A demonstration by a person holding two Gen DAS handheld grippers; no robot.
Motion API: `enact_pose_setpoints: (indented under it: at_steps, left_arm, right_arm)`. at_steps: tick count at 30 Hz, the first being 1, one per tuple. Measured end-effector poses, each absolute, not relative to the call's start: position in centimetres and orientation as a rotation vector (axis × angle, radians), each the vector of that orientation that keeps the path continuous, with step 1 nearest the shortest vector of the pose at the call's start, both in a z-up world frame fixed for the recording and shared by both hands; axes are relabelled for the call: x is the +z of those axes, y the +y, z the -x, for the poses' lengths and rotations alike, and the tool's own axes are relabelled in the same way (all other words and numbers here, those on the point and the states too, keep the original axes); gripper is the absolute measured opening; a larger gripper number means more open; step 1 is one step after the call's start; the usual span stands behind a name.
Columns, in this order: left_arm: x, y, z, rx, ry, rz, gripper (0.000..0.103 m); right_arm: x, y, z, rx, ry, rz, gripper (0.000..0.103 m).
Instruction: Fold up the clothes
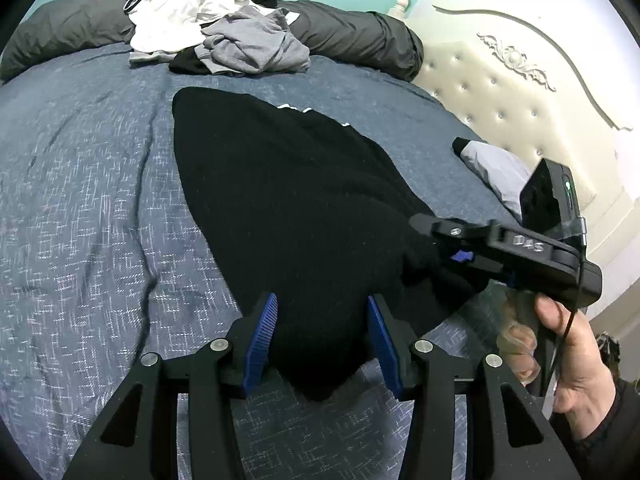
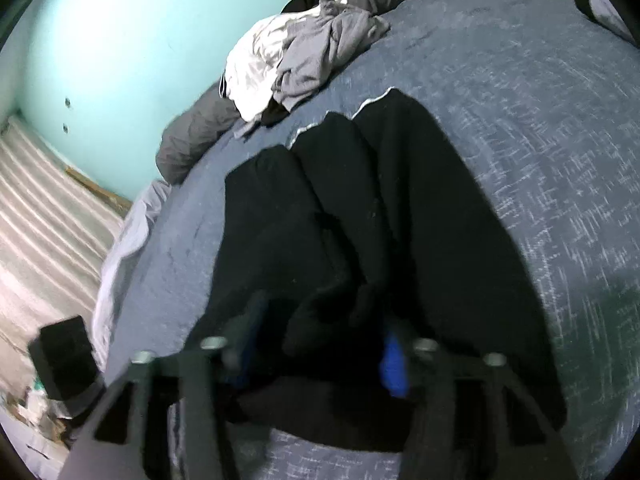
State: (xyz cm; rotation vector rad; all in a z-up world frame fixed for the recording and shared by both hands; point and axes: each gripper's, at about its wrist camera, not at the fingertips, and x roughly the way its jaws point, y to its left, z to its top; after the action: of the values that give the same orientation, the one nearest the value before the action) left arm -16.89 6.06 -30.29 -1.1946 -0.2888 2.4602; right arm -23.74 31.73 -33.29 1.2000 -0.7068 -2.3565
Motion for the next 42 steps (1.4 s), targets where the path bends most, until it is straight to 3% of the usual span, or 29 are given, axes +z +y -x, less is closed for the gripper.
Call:
enact_pose_setpoints:
  at_steps: [1,4,12,19,23,25,29,32,37,42]
  left_arm:
    - [-30.3,6.2,16.9,2.463,-0.274,1.195,0.051]
    - [-30.1,6.5,16.9,2.473,-0.245,1.195,0.051]
    - [-28.8,7.7,16.6,2.447,-0.232,1.162,0.051]
    - [-29.4,8.6,16.7,2.426,-0.182,1.196,0.051]
    - [-29.5,7.8,16.9,2.428,-0.226,1.208,0.051]
    - [-29.7,7.6,17.0,2.426,-0.235,1.215,0.051]
    - [-29.6,7.8,17.0,2.424,-0.232,1.218,0.051]
    - [-29.6,7.7,17.0,2.420,-0.244,1.226,0.051]
    - [-29.6,7.7,16.9,2.413,-0.245,1.236,0.051]
    - [-29.8,7.5,16.8,2.407,-0.255,1.244,0.051]
  right_arm:
    - [-33.2,31.4,23.7,-2.369,-0.669,-1.198,0.018]
    - [-32.0,30.7,23.2,-2.419,-0.569,-1.150,0.009]
    - [-27.3,33.2,20.3,-2.572,-0.504,-0.971,0.006]
    - [-33.0,35.8,20.7,-2.487,-0.714,-1.260,0.006]
    - [-32.4,35.3,20.5,-2.522,-0.650,-1.255,0.006]
    - [-32.8,35.4,20.8,-2.501,-0.670,-1.276,0.008]
    - [-32.8,37.3,20.8,-2.478,-0.782,-1.302,0.030]
    - [-30.7,38.6,20.6,-2.550,-0.748,-1.266,0.036]
    - [-27.3,37.6,22.5,-2.515,-0.591,-1.259,0.036]
    - [-27.8,34.6,25.6,-2.431,-0.387,-1.363,0.037]
